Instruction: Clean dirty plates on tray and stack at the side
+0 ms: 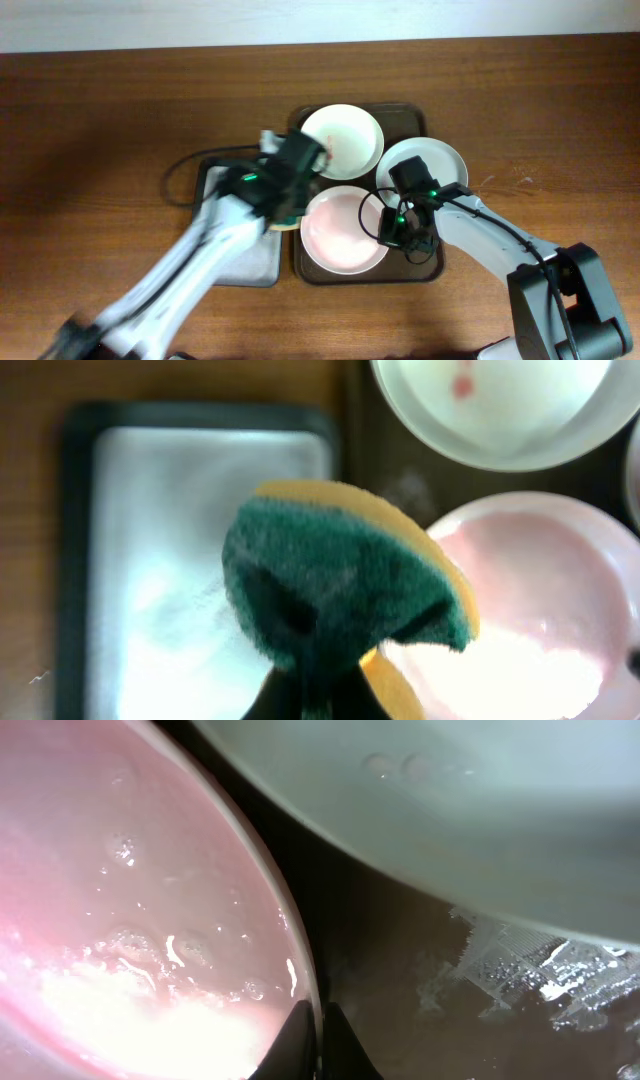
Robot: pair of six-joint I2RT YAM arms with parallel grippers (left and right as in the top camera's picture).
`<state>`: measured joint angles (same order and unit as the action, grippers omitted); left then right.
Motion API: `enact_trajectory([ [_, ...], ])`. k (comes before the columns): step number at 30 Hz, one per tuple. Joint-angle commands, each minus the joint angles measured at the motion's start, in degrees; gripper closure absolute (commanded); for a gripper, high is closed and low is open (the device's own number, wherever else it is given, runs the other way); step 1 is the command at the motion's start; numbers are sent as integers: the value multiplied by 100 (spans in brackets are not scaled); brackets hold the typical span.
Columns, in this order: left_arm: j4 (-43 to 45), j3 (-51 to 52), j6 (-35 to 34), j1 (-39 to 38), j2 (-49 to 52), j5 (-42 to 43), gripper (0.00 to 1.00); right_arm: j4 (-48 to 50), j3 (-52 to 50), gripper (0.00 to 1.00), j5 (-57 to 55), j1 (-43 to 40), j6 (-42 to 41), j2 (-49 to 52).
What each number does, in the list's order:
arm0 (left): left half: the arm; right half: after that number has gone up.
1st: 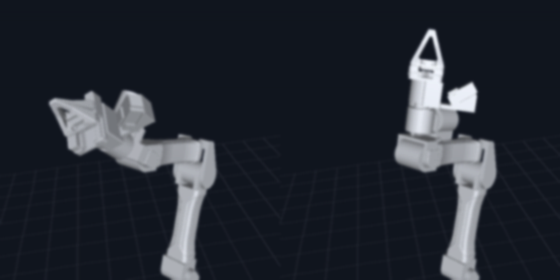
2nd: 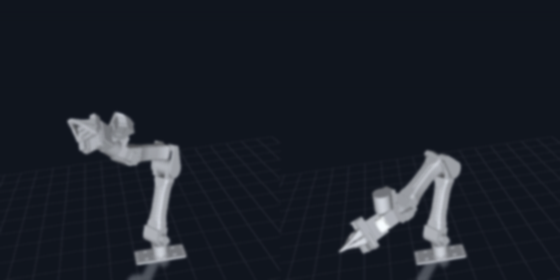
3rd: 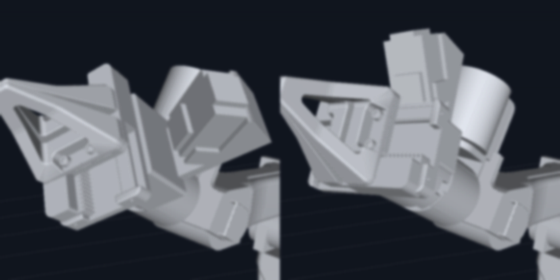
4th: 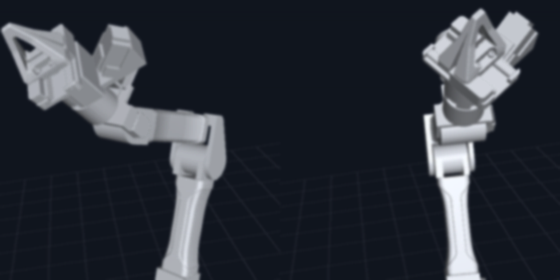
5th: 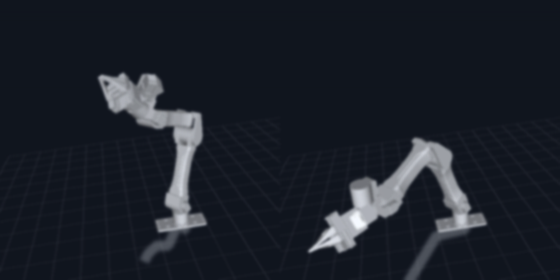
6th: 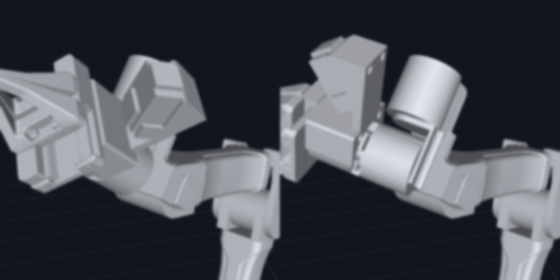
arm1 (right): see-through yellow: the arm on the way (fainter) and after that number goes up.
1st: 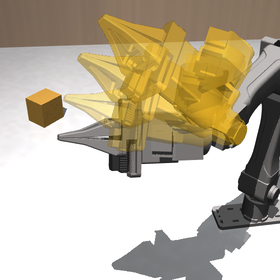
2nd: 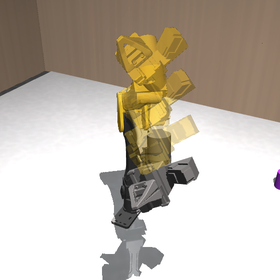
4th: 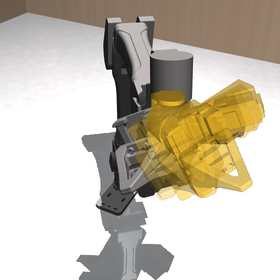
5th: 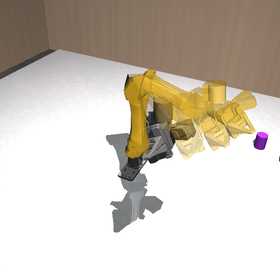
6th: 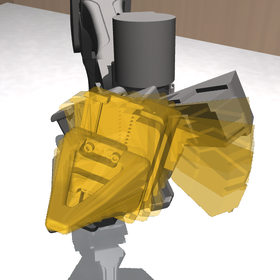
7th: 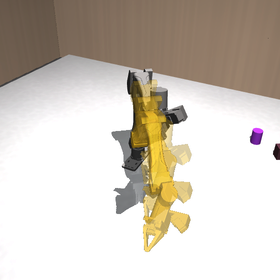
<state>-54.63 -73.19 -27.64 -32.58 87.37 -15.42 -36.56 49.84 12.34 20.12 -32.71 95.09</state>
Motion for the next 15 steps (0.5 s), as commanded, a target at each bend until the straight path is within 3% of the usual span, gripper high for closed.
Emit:
enact_trajectory([
  [1, -520, -17, 557, 949, -846, 26, 100, -181, 98, 96, 94, -31, 1156, -214],
  [5, -59, 1121, 1198, 2004, -850, 914, 100, -870, 474, 96, -179, -24, 1447, -1121],
  [6, 170, 1379, 1213, 2103, -850, 999, 96, -1062, 551, 96, -468, -20, 1447, -1342],
  [9, 881, 1950, 1239, 2369, -850, 1576, 45, -1416, 647, 96, -1478, -17, 1447, -2033],
  [12, 1038, 1937, 1429, 2376, -876, 1751, 31, -1423, 649, 96, -2118, 149, 1449, -2437],
  [15, 999, 1797, 1429, 2376, -1097, 2072, 23, -1425, 649, 96, -3460, 975, 1449, -2612],
])
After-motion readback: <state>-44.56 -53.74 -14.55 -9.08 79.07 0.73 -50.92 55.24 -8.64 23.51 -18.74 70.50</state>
